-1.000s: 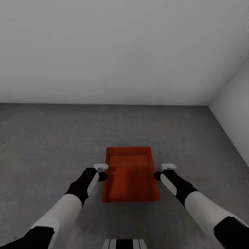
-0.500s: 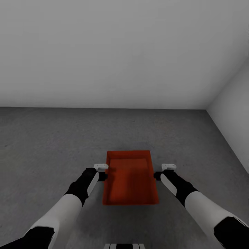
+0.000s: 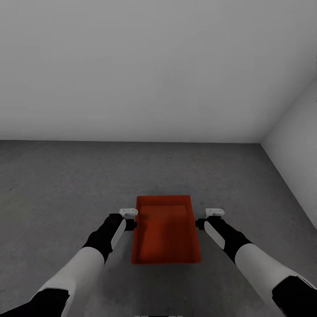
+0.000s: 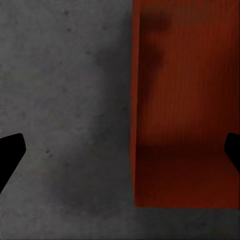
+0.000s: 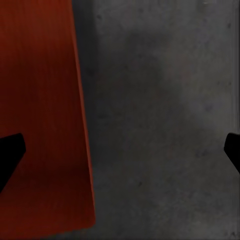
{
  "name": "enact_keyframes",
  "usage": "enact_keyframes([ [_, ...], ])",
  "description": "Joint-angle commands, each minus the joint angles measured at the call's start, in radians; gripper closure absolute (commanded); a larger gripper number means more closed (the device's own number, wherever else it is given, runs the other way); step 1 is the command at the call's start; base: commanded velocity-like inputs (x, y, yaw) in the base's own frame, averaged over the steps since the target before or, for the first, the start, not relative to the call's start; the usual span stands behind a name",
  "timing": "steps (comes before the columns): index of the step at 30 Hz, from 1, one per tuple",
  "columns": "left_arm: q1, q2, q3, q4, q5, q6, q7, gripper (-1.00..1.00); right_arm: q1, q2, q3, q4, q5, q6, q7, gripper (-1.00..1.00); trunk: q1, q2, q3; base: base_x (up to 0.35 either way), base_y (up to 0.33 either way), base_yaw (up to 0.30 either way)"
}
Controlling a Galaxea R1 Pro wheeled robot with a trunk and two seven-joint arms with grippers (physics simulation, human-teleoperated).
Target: Move the two storage containers from the living room to the garage. In the garage, place one container on the floor and stack the other container on top of it (either order is fine).
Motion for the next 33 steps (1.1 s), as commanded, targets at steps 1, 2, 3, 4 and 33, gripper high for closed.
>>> enact_keyframes([
  [1,0.000,0.000,-0.002,-0.001,0.007,0.004,0.006,-1.00,-0.001,-0.001,0.008,-0.002,-0.010,0.003,-0.009,-1.00,-0.004,0.007,0.004,0.000,0.000,0.000],
  [2,0.000,0.000,-0.002,-0.002,0.007,0.004,0.006,-1.00,-0.001,-0.001,0.008,-0.002,-0.010,0.003,-0.009,-1.00,-0.008,0.014,0.009,0.000,0.000,0.000],
  [3,0.000,0.000,-0.002,-0.002,0.007,0.004,0.006,-1.00,-0.001,-0.001,0.008,-0.002,-0.010,0.003,-0.009,-1.00,-0.012,0.021,0.014,0.000,0.000,0.000],
  [4,0.000,0.000,-0.002,-0.002,0.007,0.004,0.006,-1.00,-0.001,-0.001,0.008,-0.002,-0.010,0.003,-0.009,-1.00,-0.015,0.028,0.018,0.000,0.000,0.000],
  [33,0.000,0.000,-0.002,-0.002,0.007,0.004,0.006,-1.00,-0.001,-0.001,0.008,-0.002,-0.010,0.003,-0.009,-1.00,-0.127,0.231,0.155,0.000,0.000,0.000],
])
